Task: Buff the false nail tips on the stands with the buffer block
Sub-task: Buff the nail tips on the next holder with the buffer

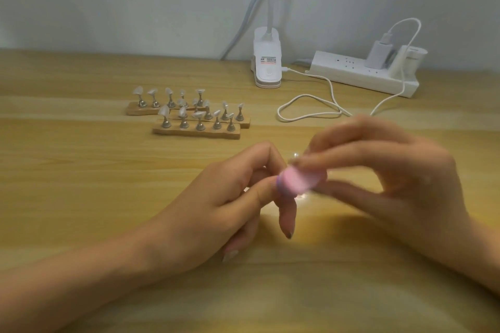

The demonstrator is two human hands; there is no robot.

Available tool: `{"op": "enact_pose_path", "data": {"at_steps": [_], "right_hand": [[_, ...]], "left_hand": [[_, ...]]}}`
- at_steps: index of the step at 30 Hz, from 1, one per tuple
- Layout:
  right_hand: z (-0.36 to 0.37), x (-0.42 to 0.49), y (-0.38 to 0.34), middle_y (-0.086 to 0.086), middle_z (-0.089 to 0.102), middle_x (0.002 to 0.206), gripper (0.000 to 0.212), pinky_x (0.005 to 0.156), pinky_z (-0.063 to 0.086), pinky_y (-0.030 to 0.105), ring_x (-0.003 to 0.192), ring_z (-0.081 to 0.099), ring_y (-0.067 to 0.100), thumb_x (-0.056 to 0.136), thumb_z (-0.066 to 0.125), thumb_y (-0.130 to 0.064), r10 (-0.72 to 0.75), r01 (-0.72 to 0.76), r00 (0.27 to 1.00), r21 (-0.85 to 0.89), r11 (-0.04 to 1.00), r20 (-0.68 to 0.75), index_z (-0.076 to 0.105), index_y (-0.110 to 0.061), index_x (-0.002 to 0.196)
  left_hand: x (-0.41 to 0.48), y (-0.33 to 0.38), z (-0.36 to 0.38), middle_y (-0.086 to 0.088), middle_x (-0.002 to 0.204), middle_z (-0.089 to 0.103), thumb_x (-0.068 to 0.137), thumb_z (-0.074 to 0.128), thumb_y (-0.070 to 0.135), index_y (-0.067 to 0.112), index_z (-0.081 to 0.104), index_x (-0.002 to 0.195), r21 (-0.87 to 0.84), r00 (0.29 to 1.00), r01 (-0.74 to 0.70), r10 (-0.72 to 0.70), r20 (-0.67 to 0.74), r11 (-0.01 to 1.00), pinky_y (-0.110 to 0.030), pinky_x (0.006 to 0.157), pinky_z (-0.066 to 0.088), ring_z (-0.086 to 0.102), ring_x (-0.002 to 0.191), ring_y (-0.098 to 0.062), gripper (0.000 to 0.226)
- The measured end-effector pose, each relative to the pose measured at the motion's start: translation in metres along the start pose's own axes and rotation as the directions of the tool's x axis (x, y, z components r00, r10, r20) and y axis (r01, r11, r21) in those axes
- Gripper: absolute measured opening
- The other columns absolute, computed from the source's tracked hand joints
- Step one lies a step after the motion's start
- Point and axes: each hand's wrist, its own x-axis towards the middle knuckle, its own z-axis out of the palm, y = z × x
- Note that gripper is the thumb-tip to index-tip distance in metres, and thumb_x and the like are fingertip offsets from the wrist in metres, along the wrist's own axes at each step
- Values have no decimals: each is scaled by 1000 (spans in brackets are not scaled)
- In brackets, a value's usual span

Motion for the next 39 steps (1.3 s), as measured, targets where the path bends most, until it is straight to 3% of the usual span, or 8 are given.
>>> {"op": "enact_pose_path", "data": {"at_steps": [6, 9, 12, 22, 26, 29, 32, 39], "right_hand": [[4, 2, -1, 1, 64, 104, 20, 79, 53, 29, 94, 67, 17, 89, 71, -19, -29, 29, 999, -3, 1000, 28, 70, -18, 109], [2, 2, 0, 5, 65, 104, 21, 81, 54, 37, 97, 67, 21, 88, 71, -20, 19, -19, 999, 8, 1000, -27, 69, -20, 109], [3, 2, 1, 2, 65, 104, 19, 79, 53, 29, 94, 67, 17, 88, 73, -20, -18, 18, 1000, -5, 1000, 18, 71, -21, 107], [1, 3, 1, 2, 67, 103, 19, 77, 54, 39, 93, 68, 22, 88, 72, -20, 35, -34, 999, 15, 999, -41, 70, -22, 107], [4, 3, -2, 0, 66, 104, 19, 76, 53, 30, 91, 67, 17, 88, 73, -20, -45, 45, 997, 6, 999, 62, 72, -22, 107], [0, 6, 0, 1, 67, 104, 21, 78, 54, 35, 90, 67, 21, 86, 75, -20, 24, -25, 1000, 36, 999, 12, 70, -21, 106], [3, 5, 0, 0, 65, 102, 19, 75, 51, 28, 89, 65, 19, 88, 75, -20, -24, 25, 998, -2, 1000, 50, 71, -21, 107], [3, 5, 2, 0, 65, 105, 19, 76, 53, 33, 91, 66, 22, 89, 73, -20, -15, 15, 1000, 8, 1000, 22, 69, -22, 108]], "left_hand": [[0, 0, 0, -1, 75, 70, 101, 45, 23, 18, 47, 89, -7, 1000, 13, -13, -2, 1000, -11, 36, 25, 36, 28, -4, 13], [0, 0, -1, -3, 75, 70, 100, 47, 24, 20, 48, 89, -11, 1000, 15, -15, -10, 1000, -12, 36, 25, 37, 28, -5, 12], [2, 0, 0, 0, 75, 69, 101, 47, 24, 18, 48, 90, 4, 1000, 13, -13, 11, 1000, -12, 37, 27, 37, 28, -4, 13], [2, 1, -1, 0, 73, 68, 99, 46, 29, 12, 45, 93, -24, 999, 31, -32, -8, 999, -12, 35, 25, 35, 28, -6, 18], [2, 1, -1, 1, 70, 65, 100, 48, 28, 15, 45, 91, -23, 1000, 21, -21, -6, 1000, -11, 36, 26, 35, 29, -4, 17], [2, 0, -3, 2, 70, 61, 100, 41, 21, 13, 44, 92, -18, 1000, 25, -25, -6, 1000, -10, 36, 25, 34, 29, -3, 12], [2, 1, -2, 1, 69, 61, 100, 41, 20, 16, 45, 92, 0, 1000, 16, -16, 15, 1000, -12, 36, 25, 35, 30, -3, 10], [2, 1, -2, 2, 70, 61, 100, 41, 21, 12, 45, 94, -21, 999, 21, -21, 34, 1000, -11, 37, 26, 35, 30, -2, 11]]}}
